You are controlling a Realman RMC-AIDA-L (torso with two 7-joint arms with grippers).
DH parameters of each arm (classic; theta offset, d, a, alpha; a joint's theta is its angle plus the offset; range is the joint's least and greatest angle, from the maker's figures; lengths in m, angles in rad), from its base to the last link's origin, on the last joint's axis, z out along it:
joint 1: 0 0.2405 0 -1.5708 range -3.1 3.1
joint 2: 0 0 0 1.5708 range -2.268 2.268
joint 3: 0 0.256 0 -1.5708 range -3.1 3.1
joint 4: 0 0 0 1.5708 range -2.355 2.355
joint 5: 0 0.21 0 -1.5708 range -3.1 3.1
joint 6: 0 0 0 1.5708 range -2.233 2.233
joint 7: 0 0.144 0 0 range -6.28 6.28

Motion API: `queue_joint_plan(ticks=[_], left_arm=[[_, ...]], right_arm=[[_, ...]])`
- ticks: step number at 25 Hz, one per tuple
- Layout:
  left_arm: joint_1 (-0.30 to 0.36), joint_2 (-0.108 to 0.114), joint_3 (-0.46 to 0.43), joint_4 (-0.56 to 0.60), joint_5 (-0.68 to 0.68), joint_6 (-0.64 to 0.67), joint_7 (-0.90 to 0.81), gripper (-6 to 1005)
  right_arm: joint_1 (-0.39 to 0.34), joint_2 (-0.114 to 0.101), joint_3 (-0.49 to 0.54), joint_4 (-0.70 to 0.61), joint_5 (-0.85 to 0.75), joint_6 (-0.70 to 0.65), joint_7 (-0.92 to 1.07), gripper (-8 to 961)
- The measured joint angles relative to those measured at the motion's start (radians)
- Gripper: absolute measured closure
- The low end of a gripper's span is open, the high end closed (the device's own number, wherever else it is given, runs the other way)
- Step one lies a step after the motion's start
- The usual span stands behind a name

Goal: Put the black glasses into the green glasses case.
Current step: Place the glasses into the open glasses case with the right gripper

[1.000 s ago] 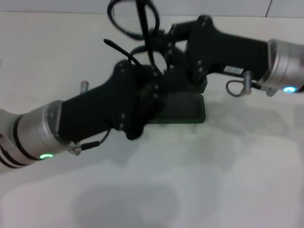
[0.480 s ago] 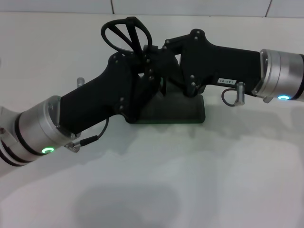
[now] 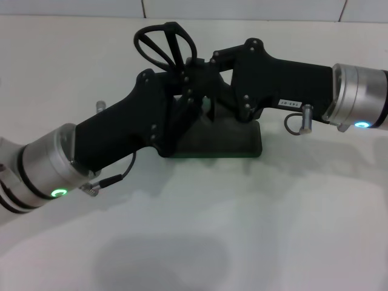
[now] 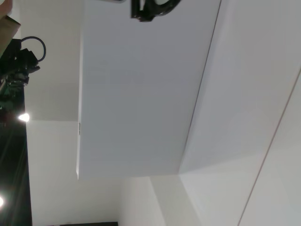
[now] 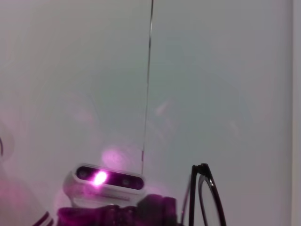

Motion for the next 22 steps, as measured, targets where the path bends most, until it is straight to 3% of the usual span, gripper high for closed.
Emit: queue_joint_plan(ticks=[4, 5, 7, 10, 12, 15, 18, 19, 22], left_arm=[[0.021, 0.013, 0.003, 0.009, 0.014, 0.002, -0.001, 962], [0.044, 0.037, 0.005, 0.013, 0.031, 0.008, -0.001, 962], [0.064, 0.062, 0.005, 0.015, 0.047, 0.021, -0.001, 962], [0.105, 0.103, 0.006, 0.052, 0.103, 0.052, -0.008, 962], [0.126, 0.119, 0.006, 0.083, 0.138, 0.065, -0.022, 962], [0.157, 0.136, 0.006, 0.129, 0.183, 0.072, -0.053, 962], [0.167, 0.137, 0.0, 0.132, 0.19, 0.072, -0.056, 962], [0.17, 0.135, 0.0, 0.13, 0.19, 0.072, -0.054, 962], [0.178, 0.128, -0.002, 0.128, 0.186, 0.067, -0.049, 962]], right_arm=[[-0.004, -0.006, 0.003, -0.004, 0.0, 0.007, 0.02, 899], [-0.004, -0.007, 0.004, -0.007, 0.0, 0.01, 0.023, 899], [-0.004, -0.009, 0.004, -0.013, -0.006, 0.015, 0.029, 899], [0.002, -0.027, 0.005, -0.1, -0.151, 0.065, 0.142, 899], [0.0, -0.029, 0.005, -0.22, -0.324, 0.127, 0.257, 899], [-0.025, -0.011, -0.003, -0.439, -0.654, 0.24, 0.481, 899], [-0.029, -0.001, -0.059, -0.62, -0.941, 0.317, 0.695, 899], [-0.029, -0.001, -0.059, -0.62, -0.941, 0.317, 0.695, 899], [-0.003, 0.0, -0.152, -0.742, -1.2, 0.384, 0.892, 899]])
